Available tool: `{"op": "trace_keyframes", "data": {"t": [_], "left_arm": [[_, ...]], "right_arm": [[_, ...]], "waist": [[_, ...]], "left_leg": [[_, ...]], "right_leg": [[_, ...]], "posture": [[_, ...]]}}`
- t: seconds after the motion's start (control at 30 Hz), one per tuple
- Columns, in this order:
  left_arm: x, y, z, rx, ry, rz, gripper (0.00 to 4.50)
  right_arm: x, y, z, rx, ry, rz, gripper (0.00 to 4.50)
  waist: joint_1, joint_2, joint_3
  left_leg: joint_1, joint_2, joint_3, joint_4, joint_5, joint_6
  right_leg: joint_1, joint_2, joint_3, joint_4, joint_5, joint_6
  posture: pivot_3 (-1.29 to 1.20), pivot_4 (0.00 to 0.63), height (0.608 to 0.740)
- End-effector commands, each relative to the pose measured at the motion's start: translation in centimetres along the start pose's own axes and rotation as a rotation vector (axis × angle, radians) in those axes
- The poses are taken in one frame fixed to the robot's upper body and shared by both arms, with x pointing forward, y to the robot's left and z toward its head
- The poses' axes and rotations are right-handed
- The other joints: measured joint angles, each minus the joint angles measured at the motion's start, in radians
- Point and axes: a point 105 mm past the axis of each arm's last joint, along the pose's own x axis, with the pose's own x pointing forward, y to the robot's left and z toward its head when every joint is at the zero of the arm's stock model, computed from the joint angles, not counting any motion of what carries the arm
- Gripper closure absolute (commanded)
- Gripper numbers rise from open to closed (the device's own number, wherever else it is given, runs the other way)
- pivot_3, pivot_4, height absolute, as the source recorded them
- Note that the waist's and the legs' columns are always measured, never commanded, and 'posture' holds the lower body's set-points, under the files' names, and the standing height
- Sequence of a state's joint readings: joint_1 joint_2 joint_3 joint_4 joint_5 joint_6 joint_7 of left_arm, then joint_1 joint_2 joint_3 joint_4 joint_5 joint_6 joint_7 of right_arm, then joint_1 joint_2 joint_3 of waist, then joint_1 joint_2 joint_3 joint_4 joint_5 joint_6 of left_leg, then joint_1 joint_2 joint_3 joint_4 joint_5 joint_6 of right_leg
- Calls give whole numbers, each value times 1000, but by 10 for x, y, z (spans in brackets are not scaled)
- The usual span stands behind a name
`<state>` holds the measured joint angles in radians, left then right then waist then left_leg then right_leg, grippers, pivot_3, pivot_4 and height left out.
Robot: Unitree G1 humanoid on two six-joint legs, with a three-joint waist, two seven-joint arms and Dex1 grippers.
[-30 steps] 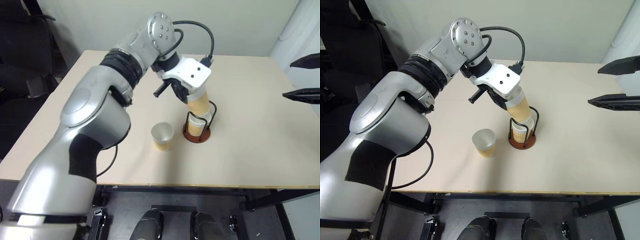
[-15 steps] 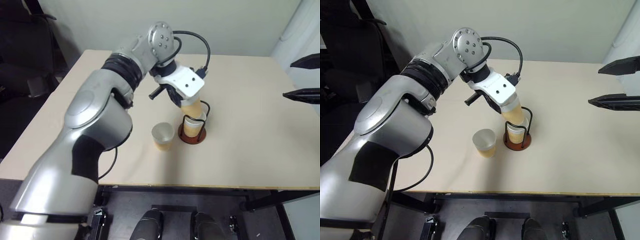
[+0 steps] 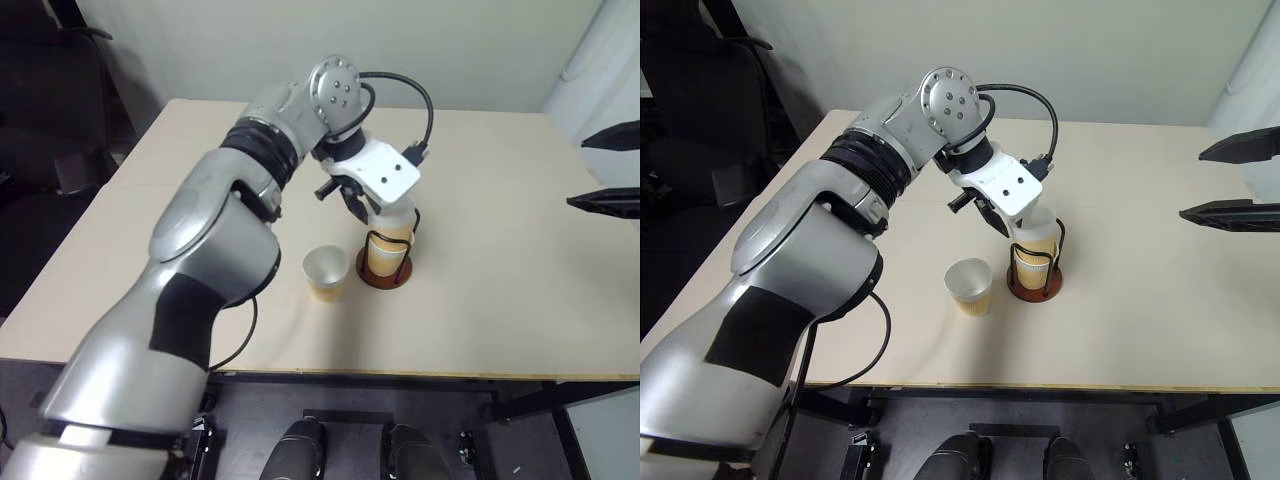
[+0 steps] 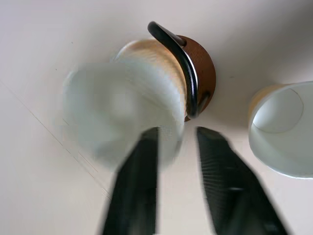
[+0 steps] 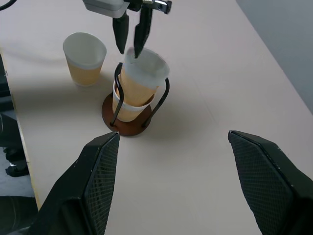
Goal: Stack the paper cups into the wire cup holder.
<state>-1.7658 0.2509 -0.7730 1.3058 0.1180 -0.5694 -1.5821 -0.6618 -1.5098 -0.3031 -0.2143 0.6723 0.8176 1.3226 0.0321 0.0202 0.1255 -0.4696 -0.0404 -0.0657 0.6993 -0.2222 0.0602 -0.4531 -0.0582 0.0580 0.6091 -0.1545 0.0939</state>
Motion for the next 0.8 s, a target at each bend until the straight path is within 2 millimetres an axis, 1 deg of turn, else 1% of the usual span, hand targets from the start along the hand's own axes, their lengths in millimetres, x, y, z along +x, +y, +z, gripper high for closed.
{"op": "trace_keyframes", "data": {"t": [0.03,0.1,0.2,0.3,0.37,0.43,0.47,0.57,0.63,0.8], "left_arm": [[-7,3,5,15,-14,4,1805],[-11,6,7,0,-37,29,1056],[-25,14,12,-59,-108,108,107],[-38,14,7,-107,-144,166,46],[-45,8,-3,-154,-151,190,46],[-51,-2,-18,-228,-137,195,46],[-52,-5,-22,-253,-130,194,46],[-46,-21,-38,-272,-38,129,46],[-42,-29,-44,-260,0,91,46],[-30,-30,-40,-225,-24,59,46]], "right_arm": [[-11,-1,12,-45,-17,-43,907],[-11,0,12,-46,-17,-43,907],[-9,-1,12,-51,-21,-42,907],[-8,0,12,-55,-25,-41,907],[-8,0,11,-53,-23,-39,907],[-9,0,9,-48,-14,-33,907],[-9,-1,9,-46,-11,-29,907],[-8,-1,8,-52,-8,-16,907],[-6,-1,9,-60,-14,-6,907],[-3,-3,10,-68,-26,6,907]], "waist": [[0,0,0],[0,0,0],[0,0,0],[-1,0,0],[-3,0,0],[-3,0,0],[-5,1,0],[-5,1,-1],[0,2,0],[5,2,0]], "left_leg": [[0,0,0,0,0,0],[0,0,0,0,0,0],[0,0,0,0,0,0],[0,0,0,0,0,0],[0,1,0,0,-1,0],[1,1,0,0,-1,-1],[0,1,0,-1,-1,-1],[1,1,0,-1,-1,-2],[2,1,-1,0,-2,-1],[0,0,-3,1,-2,-1]], "right_leg": [[0,0,0,0,0,0],[0,0,0,0,0,0],[0,0,0,0,0,0],[0,0,0,0,0,0],[0,0,1,0,0,0],[-1,0,1,0,0,0],[-1,0,1,0,0,0],[-1,1,0,1,-2,-3],[1,-1,1,0,-2,-2],[0,0,-1,0,-1,-3]], "posture": [[0,150,740],[0,150,740],[0,150,740],[0,150,740],[0,150,740],[0,150,740],[0,150,740],[0,150,740],[0,150,740],[0,150,740]]}}
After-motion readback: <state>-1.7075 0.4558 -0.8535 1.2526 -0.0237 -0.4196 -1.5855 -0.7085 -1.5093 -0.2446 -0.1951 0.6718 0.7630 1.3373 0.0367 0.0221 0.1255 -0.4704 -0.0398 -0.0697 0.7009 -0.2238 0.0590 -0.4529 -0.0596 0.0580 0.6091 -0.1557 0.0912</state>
